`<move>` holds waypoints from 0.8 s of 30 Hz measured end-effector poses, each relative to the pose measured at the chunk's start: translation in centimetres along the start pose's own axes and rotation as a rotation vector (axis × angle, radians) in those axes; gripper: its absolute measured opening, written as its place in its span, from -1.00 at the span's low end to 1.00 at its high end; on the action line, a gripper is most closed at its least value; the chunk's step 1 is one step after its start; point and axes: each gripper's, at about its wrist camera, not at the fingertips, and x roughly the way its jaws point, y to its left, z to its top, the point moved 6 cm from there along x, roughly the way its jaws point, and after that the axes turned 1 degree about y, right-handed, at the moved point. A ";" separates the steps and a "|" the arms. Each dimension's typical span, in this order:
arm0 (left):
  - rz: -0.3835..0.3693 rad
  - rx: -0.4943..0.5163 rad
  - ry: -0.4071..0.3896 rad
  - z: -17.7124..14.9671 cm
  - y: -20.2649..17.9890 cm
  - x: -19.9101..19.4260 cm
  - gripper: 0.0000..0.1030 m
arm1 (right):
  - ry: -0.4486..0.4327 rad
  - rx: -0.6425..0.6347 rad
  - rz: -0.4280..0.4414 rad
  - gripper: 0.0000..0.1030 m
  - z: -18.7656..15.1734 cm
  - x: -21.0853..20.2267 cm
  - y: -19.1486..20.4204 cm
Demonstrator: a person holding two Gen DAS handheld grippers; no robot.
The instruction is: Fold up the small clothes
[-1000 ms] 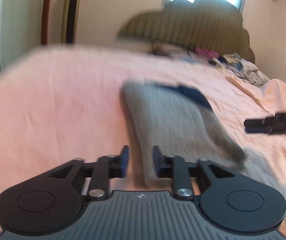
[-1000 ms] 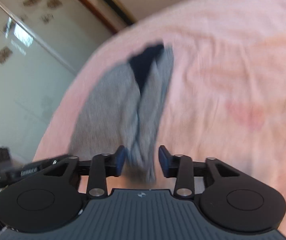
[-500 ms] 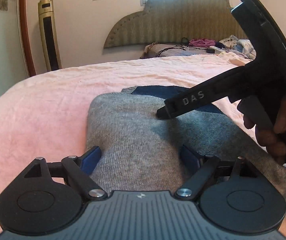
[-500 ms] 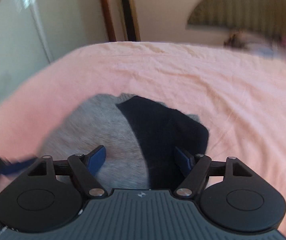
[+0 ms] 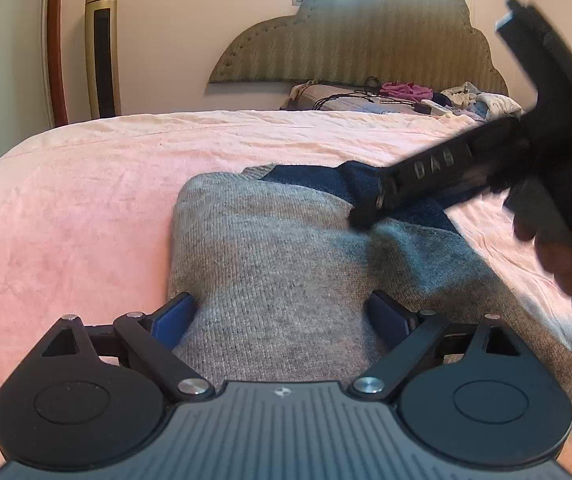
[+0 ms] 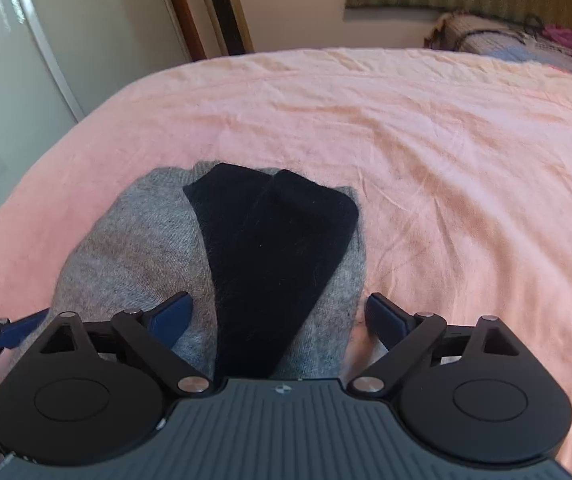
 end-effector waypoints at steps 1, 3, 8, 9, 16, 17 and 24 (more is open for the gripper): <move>-0.001 -0.003 0.000 0.0 0.0 0.0 0.83 | -0.034 -0.018 -0.041 0.50 0.7 -0.9 0.5; -0.001 -0.005 0.000 0.0 0.0 0.1 0.83 | -0.129 -0.066 -0.076 0.41 2.2 -2.8 1.9; -0.003 -0.006 0.000 0.0 0.2 0.2 0.84 | -0.186 -0.137 0.060 0.72 3.9 -2.7 6.4; -0.004 -0.008 0.000 0.0 0.2 0.2 0.84 | -0.131 -0.143 0.063 0.66 3.6 -1.1 6.5; -0.010 -0.020 0.000 0.0 0.3 0.1 0.84 | -0.049 -0.115 0.060 0.60 2.0 2.2 3.6; -0.004 -0.024 -0.007 0.0 0.4 -0.1 0.85 | -0.039 -0.126 0.038 0.58 2.1 1.9 3.9; -0.052 -0.052 0.053 -1.3 1.3 -1.0 0.85 | -0.056 -0.046 0.130 0.50 -1.9 -1.5 2.9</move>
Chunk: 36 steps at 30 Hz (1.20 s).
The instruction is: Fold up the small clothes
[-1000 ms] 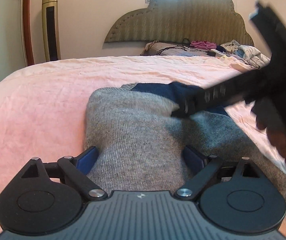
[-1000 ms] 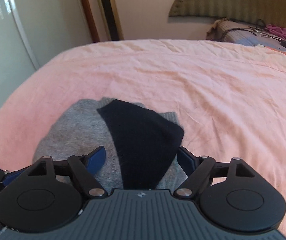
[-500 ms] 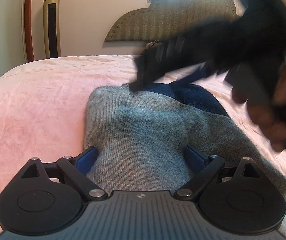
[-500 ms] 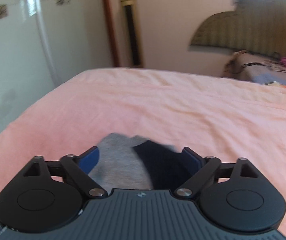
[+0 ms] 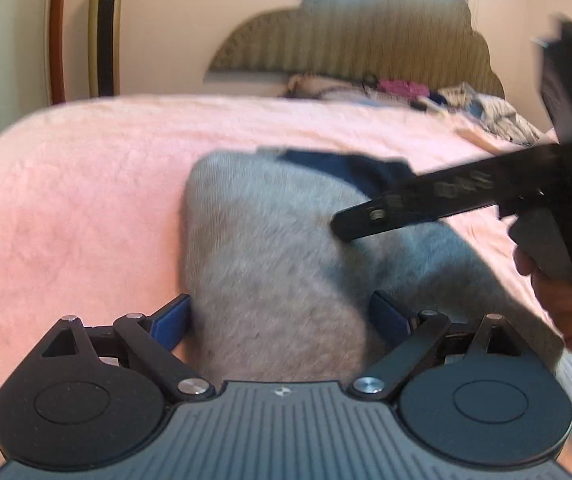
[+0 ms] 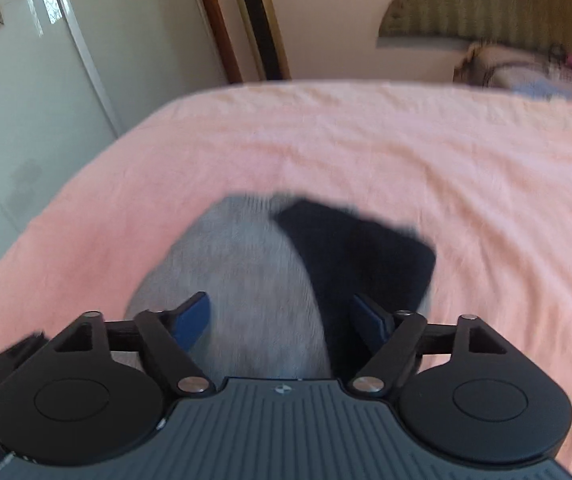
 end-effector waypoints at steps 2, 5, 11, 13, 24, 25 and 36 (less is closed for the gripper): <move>0.013 -0.005 0.016 0.1 0.6 -0.4 0.86 | -0.036 0.044 0.046 0.44 -0.4 -0.7 -0.8; -0.005 -0.036 0.020 0.0 1.5 -2.6 0.84 | -0.039 0.182 0.050 0.25 0.1 -3.1 -1.7; -0.306 -0.457 0.146 -2.1 6.2 -4.2 0.84 | 0.013 0.340 0.181 0.48 -4.6 -7.4 -4.0; -0.407 -0.561 0.183 -2.2 6.4 -3.6 0.83 | 0.068 0.400 0.229 0.48 -6.9 -7.1 -4.5; -0.348 -0.438 0.252 -2.8 3.7 -4.8 -0.75 | 0.140 0.336 0.352 -0.58 -9.3 -7.0 -1.8; -0.359 -0.416 0.253 -2.7 3.5 -5.4 -0.75 | 0.144 0.317 0.357 -0.58 -9.6 -7.4 -1.5; -0.266 -0.323 0.137 -2.6 5.4 -9.4 -0.17 | 0.105 0.315 0.386 0.15 -10.6 -9.0 -1.7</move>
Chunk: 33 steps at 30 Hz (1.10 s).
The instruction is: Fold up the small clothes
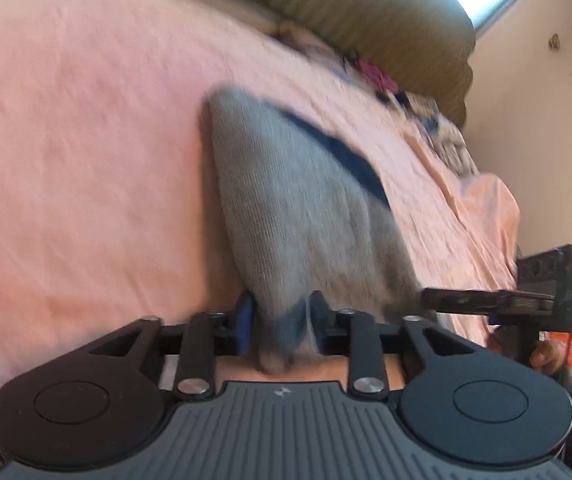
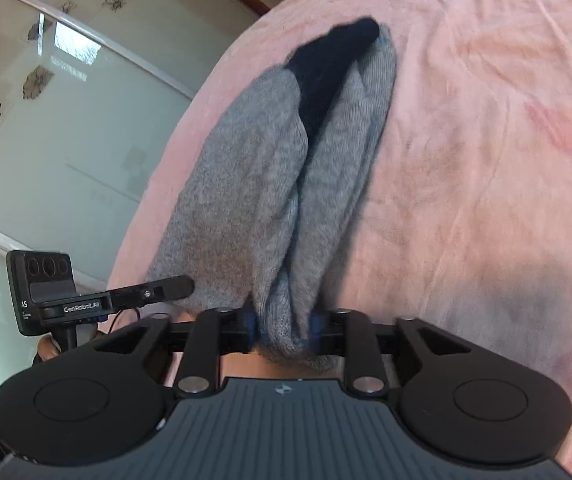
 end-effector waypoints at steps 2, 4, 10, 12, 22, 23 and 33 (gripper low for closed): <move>0.116 0.083 -0.170 1.8 -1.0 -2.0 0.12 | -0.144 -0.024 -0.068 0.47 2.3 -2.2 0.4; 0.190 0.260 -0.295 3.4 -4.0 -1.8 0.16 | -0.257 -0.036 -0.135 0.43 5.3 -3.2 0.7; 0.329 0.631 -0.120 0.5 -7.5 8.7 0.20 | -0.215 -0.105 -0.105 0.44 10.0 2.8 4.1; 0.336 0.728 -0.177 -1.0 -6.8 8.6 0.21 | -0.108 -0.113 -0.250 0.37 10.0 5.5 1.9; 0.196 0.625 -0.154 -2.1 -6.9 4.1 0.23 | -0.158 -0.200 -0.216 0.18 5.9 2.8 5.6; 0.197 0.623 -0.130 -2.5 -6.7 4.5 0.23 | -0.139 -0.193 -0.146 0.29 4.7 2.7 6.3; 0.249 0.582 -0.116 -4.0 -5.7 5.9 0.30 | -0.157 -0.062 -0.183 -0.22 1.1 0.2 3.5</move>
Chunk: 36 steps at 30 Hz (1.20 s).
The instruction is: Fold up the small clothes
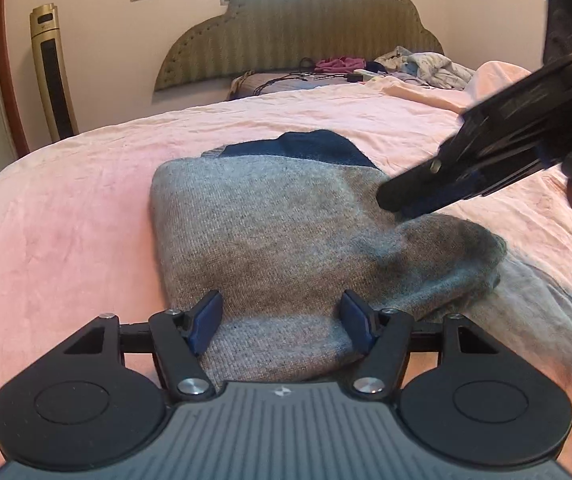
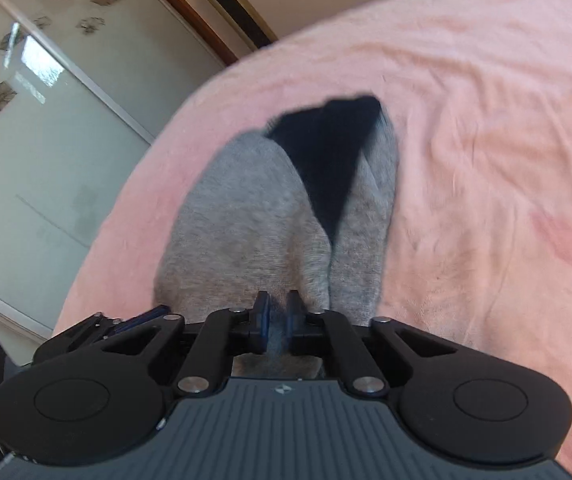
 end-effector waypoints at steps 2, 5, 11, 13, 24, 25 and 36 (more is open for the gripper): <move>0.017 0.006 0.003 0.2 -0.4 0.4 0.32 | -0.010 -0.053 0.022 0.29 -0.8 -0.4 1.6; 0.026 -0.005 0.011 0.2 -0.4 0.1 0.32 | 0.008 -0.126 -0.063 0.23 -2.2 1.0 0.6; 0.105 -0.056 0.016 -0.4 0.2 -2.4 0.33 | -0.056 -0.122 -0.155 0.36 -2.7 -3.1 1.1; 0.142 -0.084 0.006 -1.0 0.6 -3.6 0.36 | -0.097 -0.155 -0.167 0.65 -4.0 -5.0 1.9; 0.216 -0.270 0.068 -4.8 1.8 -4.1 0.73 | -0.129 -0.195 -0.496 1.00 -10.5 -3.6 0.5; 0.220 -0.262 0.072 -4.9 1.7 -3.9 0.80 | -0.121 -0.219 -0.526 1.00 -10.7 -3.2 0.7; 0.206 -0.238 0.098 -5.0 1.3 -3.3 1.00 | -0.186 -0.200 -0.615 1.00 -10.9 -2.1 1.0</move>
